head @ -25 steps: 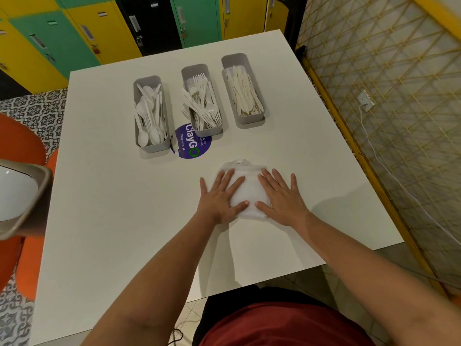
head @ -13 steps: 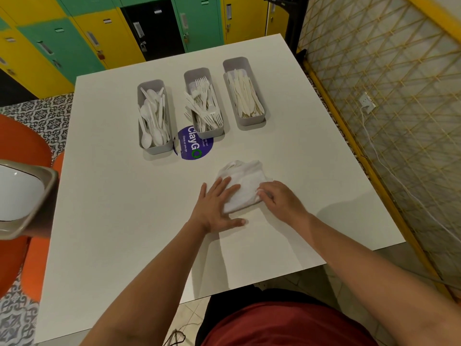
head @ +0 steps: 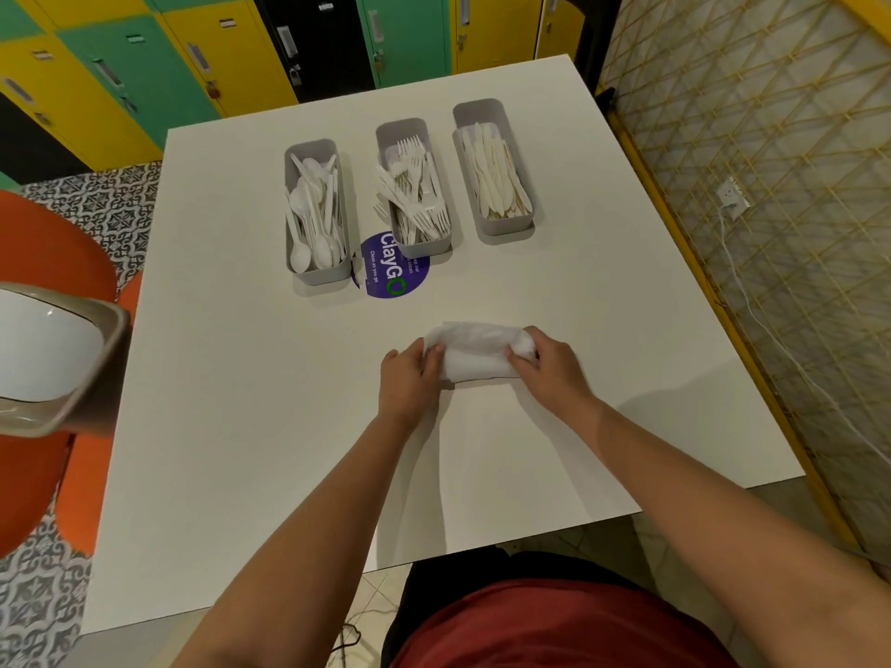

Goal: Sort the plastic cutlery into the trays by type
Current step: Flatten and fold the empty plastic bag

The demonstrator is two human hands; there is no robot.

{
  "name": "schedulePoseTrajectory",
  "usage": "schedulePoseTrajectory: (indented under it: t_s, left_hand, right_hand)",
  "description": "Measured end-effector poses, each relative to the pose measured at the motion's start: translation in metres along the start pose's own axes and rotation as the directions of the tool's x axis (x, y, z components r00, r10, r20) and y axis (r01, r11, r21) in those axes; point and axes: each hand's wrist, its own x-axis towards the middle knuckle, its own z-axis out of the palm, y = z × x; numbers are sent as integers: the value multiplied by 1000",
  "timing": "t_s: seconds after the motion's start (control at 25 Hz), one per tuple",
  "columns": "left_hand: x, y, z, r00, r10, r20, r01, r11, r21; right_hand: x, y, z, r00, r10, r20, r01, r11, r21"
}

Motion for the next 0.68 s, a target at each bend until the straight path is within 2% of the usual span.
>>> schedulePoseTrajectory:
  t_s: [0.16, 0.24, 0.32, 0.4, 0.48, 0.56, 0.6, 0.64, 0.68]
  left_hand:
    - [8, 6, 1, 999, 11, -50, 1, 974, 227]
    - [11, 11, 3, 999, 7, -38, 8, 931, 366]
    - [14, 13, 7, 1000, -13, -27, 23, 898, 440]
    - [14, 13, 9, 1000, -1, -16, 8, 886, 463]
    - [12, 10, 7, 1000, 8, 1, -7, 910, 415]
    - [7, 14, 6, 997, -40, -68, 56, 965, 257]
    - [3, 16, 6, 986, -17, -168, 52, 977, 208]
    - [0, 18, 9, 953, 113, -283, -48, 973, 227]
    - [-2, 20, 12, 902, 309, -302, -219, 930, 297]
  right_hand:
    - [14, -3, 9, 992, 97, -79, -103, 992, -77]
    - [17, -6, 12, 978, 123, -168, -161, 958, -235]
    - [16, -6, 17, 965, -47, -258, -85, 876, -476]
    - [12, -1, 23, 939, -294, -176, 125, 771, -624]
    - [7, 5, 29, 923, -385, 2, 282, 672, -685]
    - [5, 7, 30, 943, -286, 170, 322, 651, -688]
    - [4, 8, 30, 948, -219, 232, 319, 657, -683]
    - [2, 7, 31, 948, -175, 265, 313, 665, -679]
    - [2, 6, 30, 949, -122, 289, 292, 684, -669]
